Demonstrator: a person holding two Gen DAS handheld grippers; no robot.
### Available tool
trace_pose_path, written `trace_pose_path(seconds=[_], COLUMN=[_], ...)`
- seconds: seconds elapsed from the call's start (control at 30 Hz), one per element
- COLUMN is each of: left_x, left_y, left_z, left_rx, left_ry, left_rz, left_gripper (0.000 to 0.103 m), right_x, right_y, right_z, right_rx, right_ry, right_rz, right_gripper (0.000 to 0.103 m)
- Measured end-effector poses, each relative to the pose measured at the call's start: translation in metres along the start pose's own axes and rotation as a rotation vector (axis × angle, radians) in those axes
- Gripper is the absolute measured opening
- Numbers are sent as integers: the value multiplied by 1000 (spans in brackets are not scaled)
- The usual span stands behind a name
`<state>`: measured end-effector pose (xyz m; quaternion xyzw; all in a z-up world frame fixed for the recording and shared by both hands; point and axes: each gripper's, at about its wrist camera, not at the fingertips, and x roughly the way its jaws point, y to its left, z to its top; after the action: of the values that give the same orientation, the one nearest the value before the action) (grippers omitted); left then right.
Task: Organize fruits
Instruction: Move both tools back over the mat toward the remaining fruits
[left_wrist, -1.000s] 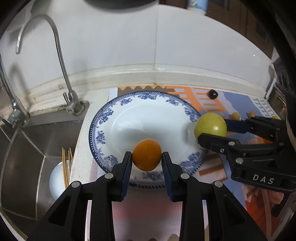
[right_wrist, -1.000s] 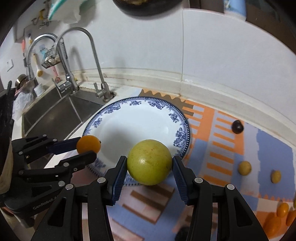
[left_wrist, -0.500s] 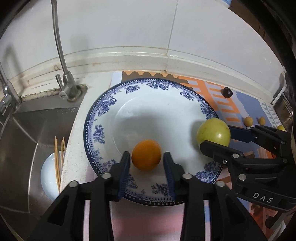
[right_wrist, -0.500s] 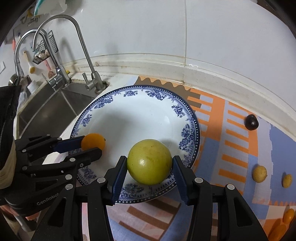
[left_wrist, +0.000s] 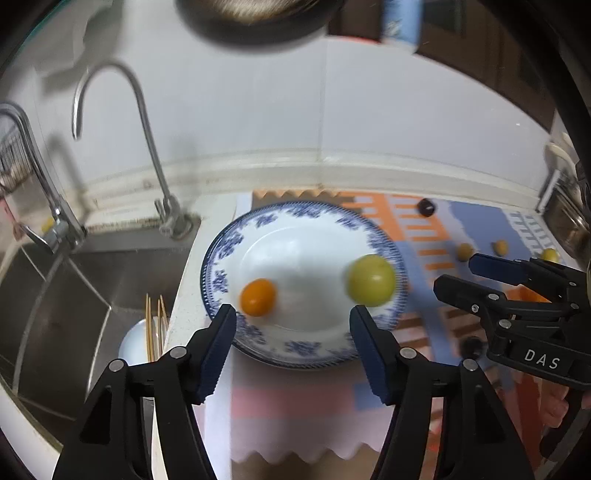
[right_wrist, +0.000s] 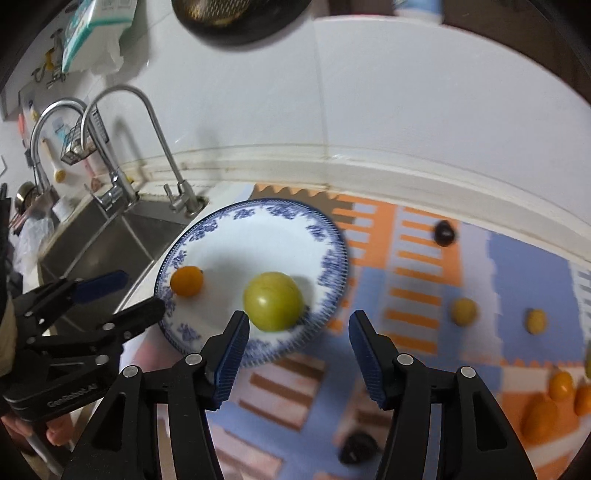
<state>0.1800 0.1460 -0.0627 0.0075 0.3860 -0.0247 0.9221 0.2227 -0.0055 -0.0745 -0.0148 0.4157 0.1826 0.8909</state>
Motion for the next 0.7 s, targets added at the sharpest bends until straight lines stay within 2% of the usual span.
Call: trace_pose_path(seconds=[0.1,0.17,0.3,0.43,0.7], left_x=[-22,-32,-53,-65,-61], left_y=[-15,-24,-49,-71,-106], left_z=[-3,-5,-10,-13,-21], left_rx=[11,9,17,48,80], left_ry=[-40,-56,-93,-115,-80], left_rz=[-29,-48,-79,-90,-114], left_gripper=[70,74,79,85,88], right_x=[-28,-47,-83,-109,-139], right_y=[-9,-14,-25,-35,-69], right_z=[-12,-20,-37,-53,-77], right_rx=[27,43,69,91,143], right_ry=[-42,-70,-130,-161,-173], right_rz=[-17,-33,-102,-161,-267], right_gripper=[65,65,72,72,76])
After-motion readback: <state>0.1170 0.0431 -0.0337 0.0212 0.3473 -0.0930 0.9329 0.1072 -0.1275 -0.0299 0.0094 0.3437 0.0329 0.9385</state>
